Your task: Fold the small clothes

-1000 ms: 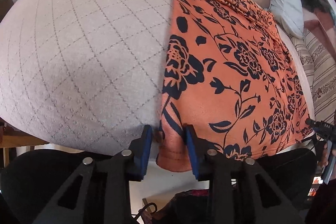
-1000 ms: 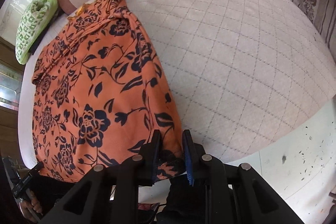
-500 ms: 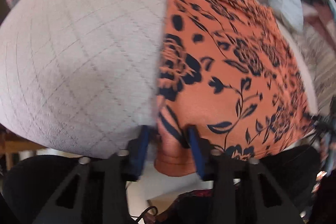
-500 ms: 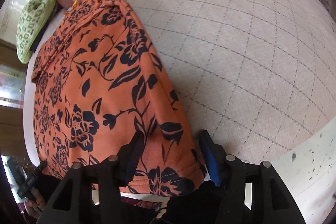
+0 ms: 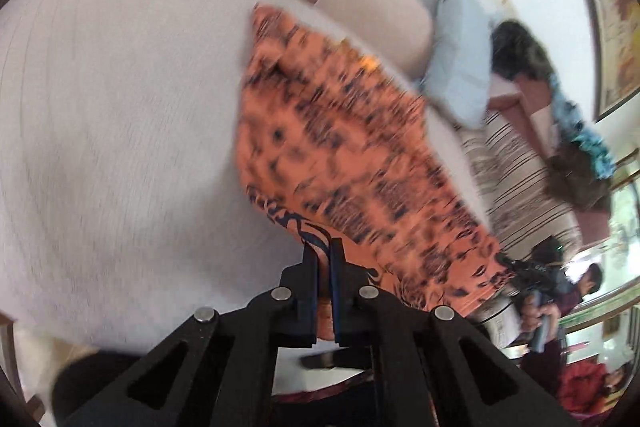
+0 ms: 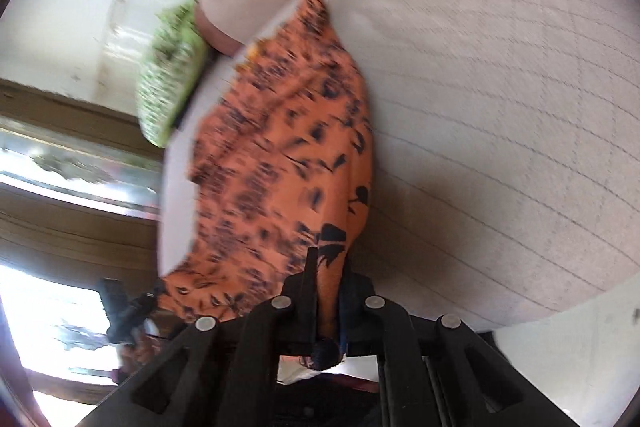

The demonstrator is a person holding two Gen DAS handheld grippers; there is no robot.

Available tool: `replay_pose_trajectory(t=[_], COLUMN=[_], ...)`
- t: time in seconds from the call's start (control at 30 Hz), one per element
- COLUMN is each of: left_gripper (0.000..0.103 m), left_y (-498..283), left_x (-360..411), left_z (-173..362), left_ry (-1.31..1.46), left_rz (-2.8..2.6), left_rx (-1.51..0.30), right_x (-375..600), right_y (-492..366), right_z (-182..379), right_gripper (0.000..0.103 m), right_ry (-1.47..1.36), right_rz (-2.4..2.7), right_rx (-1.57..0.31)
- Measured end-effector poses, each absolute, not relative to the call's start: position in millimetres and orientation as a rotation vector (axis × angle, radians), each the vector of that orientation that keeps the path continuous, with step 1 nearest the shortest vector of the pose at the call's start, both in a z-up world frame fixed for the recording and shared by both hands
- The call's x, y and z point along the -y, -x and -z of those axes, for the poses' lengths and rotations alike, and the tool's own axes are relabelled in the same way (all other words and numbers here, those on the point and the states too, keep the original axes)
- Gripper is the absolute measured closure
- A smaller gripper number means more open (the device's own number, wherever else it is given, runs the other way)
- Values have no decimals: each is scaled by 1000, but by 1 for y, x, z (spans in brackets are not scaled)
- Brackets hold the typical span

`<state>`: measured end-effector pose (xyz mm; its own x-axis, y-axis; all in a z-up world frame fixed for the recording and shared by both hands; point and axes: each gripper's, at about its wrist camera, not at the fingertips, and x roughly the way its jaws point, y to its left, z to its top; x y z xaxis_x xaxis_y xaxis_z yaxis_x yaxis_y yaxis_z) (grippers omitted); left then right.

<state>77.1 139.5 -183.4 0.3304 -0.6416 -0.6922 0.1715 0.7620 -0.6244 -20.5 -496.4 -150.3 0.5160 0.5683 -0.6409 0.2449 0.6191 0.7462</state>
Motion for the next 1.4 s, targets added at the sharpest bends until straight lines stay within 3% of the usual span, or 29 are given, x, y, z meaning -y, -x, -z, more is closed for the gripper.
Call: replay_pose_trajectory(t=[0.23,0.4,0.53,0.73,0.83,0.93,1.03,1.17,1.23,1.3,1.37,1.4], left_gripper=[98,98,98,92,83,79,61,55,47,47,47,47], left_y=[-164,-254,-337,-419,-425,-395,-355,-297,-282,-277,-275,-274], left_x=[-138,-136,-130,-120,-140,-150,-141,-103,-79,-60,-50,-50], left_z=[133,128,152,211,232,220,198,191,202,218,232,232], left_ry=[525,519,527,461,610,629,553,553,523,485,440,440], left_rz=[573,521,437,227,199,183,180,239,265,279,265,266], left_rx=[-1049,-1059,-1085,-1091,-1094,-1025,-951,-933,-959,-995,-1035,-1033], right_x=[511,535,565,580,588,594,597,591,590,593,597,595], right_y=[-57,-149,-232,-329,-348,-344,-333,-323,-318,-306,-291,-286], right_z=[106,103,131,225,264,284,269,238,221,204,191,182], right_gripper=[96,96,96,92,92,92,92,89,89,80,29,29], right_ry=[-1039,-1100,-1155,-1353,-1499,-1620,-1591,-1553,-1494,-1464,-1467,-1432], right_rz=[-272,-190,-90,-23,-28,-58,-89,-90,-71,-16,91,114], right_rx=[-857,-784,-737,-798,-784,-745,-677,-646,-630,-559,-525,-516])
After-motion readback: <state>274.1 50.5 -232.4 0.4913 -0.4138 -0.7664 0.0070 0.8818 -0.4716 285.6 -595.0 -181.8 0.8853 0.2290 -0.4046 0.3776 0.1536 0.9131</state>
